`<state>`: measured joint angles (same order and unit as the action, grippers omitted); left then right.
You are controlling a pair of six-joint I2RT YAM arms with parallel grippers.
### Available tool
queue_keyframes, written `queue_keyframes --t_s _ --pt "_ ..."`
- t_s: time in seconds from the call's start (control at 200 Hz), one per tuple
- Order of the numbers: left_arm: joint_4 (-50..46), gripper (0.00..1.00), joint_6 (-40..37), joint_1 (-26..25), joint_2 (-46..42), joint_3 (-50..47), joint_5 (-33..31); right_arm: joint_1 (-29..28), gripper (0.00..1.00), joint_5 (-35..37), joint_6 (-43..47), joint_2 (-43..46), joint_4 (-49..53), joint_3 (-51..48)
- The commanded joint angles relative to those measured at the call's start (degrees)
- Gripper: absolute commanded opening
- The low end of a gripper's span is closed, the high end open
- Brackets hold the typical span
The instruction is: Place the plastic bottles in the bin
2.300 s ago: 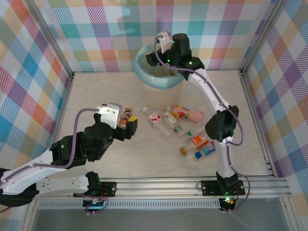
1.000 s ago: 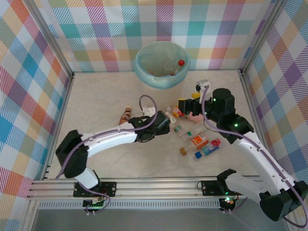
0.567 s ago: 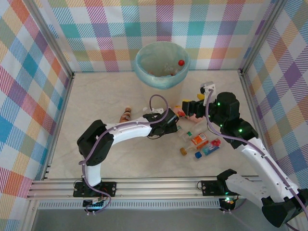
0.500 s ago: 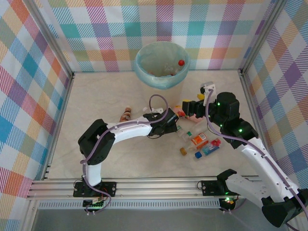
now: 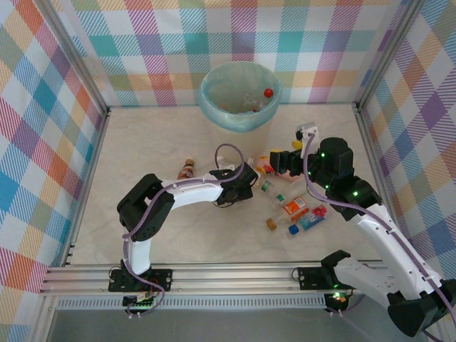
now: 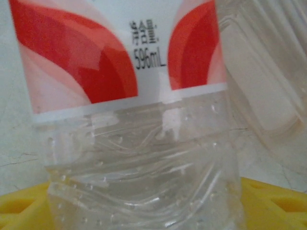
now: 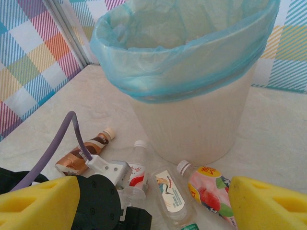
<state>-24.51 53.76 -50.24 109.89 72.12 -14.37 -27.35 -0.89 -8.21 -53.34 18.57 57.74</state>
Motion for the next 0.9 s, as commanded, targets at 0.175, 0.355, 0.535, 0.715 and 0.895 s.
queue_keyframes --t_s 0.175,0.355,0.535,0.715,0.895 --pt "-0.1 0.67 -2.2 0.8 -4.6 -2.5 -0.6 -0.2 0.81 -0.9 -1.0 0.0 -0.7 0.2" --pt "-0.2 0.63 -3.1 0.7 -11.5 -6.1 -2.4 -0.2 0.81 -2.3 -1.2 0.3 -0.8 0.9" --pt "-4.0 0.62 -2.7 0.6 -22.0 -10.4 -6.9 -0.2 0.80 -4.2 -1.4 0.2 -1.4 2.3" --pt "-4.7 0.63 -6.1 -0.8 -37.9 -15.6 -12.8 -0.2 0.79 -7.5 -2.5 -1.3 -4.5 4.1" --pt "-5.0 0.61 -12.9 -1.4 -52.9 -17.8 -18.3 -0.2 0.78 -12.2 -4.8 -2.7 -8.0 5.3"
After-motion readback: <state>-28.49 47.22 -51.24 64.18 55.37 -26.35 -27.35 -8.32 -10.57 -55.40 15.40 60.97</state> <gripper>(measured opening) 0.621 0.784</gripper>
